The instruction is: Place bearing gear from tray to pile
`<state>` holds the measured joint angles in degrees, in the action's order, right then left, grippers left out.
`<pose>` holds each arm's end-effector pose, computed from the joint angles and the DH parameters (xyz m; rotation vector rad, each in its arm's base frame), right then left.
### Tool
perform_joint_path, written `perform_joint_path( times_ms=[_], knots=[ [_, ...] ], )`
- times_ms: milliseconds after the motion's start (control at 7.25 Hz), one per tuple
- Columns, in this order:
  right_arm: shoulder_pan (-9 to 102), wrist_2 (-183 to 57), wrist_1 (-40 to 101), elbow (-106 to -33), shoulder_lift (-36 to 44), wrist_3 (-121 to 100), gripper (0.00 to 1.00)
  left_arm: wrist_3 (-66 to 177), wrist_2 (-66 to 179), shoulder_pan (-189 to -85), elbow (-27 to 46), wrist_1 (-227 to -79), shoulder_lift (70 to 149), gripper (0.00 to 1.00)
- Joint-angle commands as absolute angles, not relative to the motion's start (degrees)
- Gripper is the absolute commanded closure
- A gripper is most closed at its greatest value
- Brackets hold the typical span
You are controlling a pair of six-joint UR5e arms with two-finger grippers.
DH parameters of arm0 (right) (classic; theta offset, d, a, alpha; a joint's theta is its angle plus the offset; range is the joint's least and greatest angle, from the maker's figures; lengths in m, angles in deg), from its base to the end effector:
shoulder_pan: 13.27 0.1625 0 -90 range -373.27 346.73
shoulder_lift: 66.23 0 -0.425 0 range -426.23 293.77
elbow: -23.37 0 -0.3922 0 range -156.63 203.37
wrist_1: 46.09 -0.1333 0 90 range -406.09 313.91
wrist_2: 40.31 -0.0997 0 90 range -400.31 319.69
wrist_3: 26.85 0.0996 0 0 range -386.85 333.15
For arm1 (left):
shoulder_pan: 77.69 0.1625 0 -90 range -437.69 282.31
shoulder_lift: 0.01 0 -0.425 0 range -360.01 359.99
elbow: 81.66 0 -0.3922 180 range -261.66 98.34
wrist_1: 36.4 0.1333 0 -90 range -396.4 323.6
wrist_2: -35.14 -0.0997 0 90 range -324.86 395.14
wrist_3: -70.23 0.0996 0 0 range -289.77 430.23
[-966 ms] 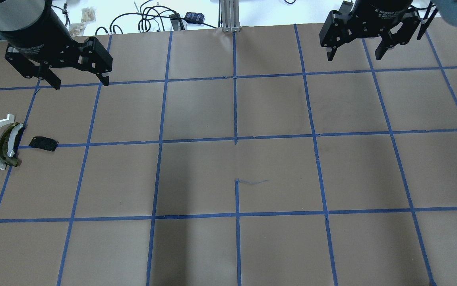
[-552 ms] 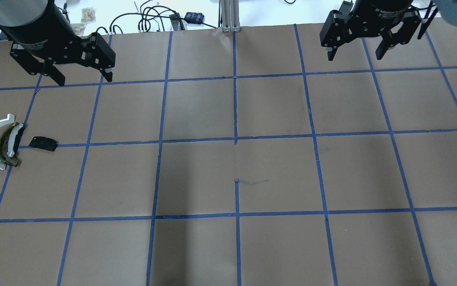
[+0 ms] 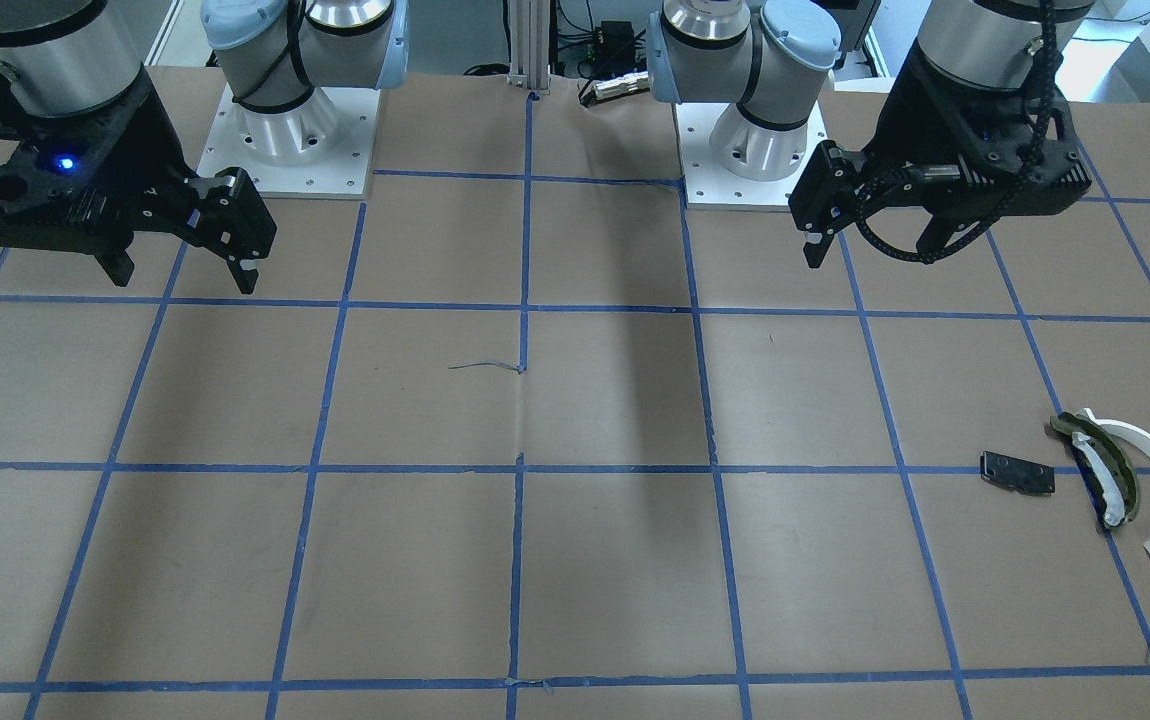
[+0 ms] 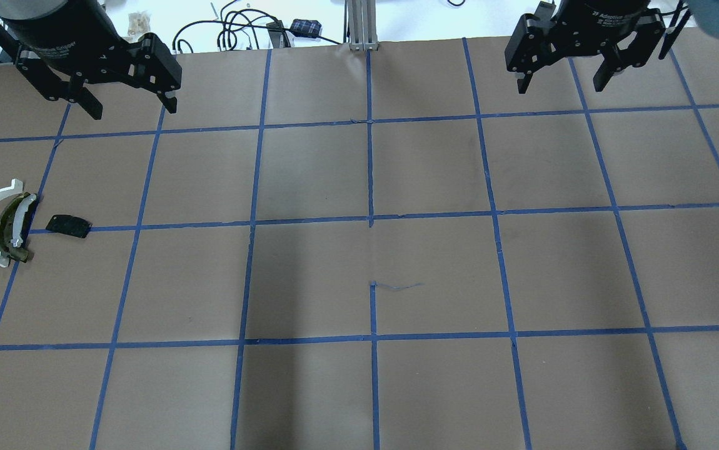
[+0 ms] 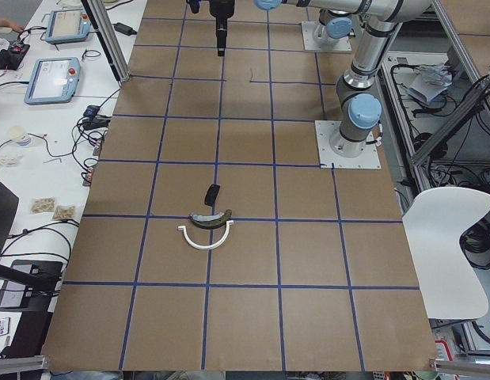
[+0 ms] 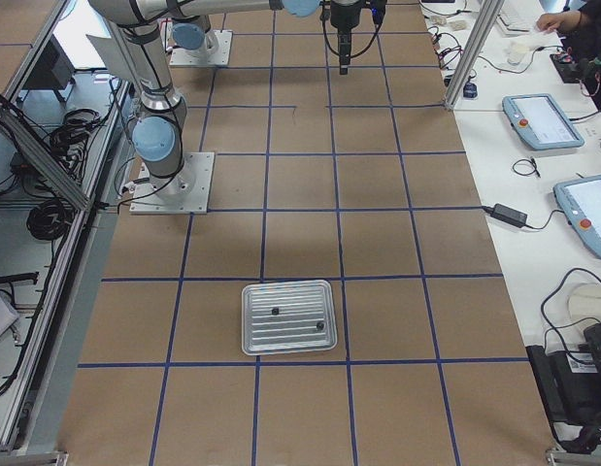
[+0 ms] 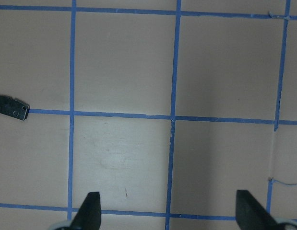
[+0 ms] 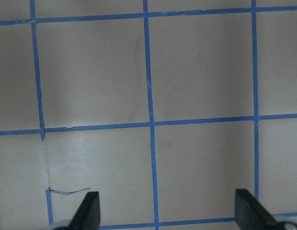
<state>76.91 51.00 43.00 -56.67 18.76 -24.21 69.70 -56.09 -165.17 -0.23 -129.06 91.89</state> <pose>0.1327 -0.5339 0.5274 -0.0682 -3.1178 0.1108 -0.1086 -0.5153 0.5405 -0.0841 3.1159 -0.1085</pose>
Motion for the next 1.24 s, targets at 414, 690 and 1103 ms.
perform_joint_path(
  times_ms=[414, 690, 1103],
  knots=[
    [74.8, 51.2, 42.9, -56.8, 18.4, -28.0, 0.00, 69.7, -56.1, -165.6, 0.4, -129.0, 91.8, 0.00],
    [65.8, 51.3, 42.3, -57.3, 18.6, -45.4, 0.00, 69.7, -56.0, -165.6, 0.4, -129.0, 91.8, 0.00],
    [47.2, 51.3, 43.5, -61.1, 18.4, -68.2, 0.00, 69.6, -56.1, -165.7, 1.0, -129.4, 91.6, 0.00]
  ],
)
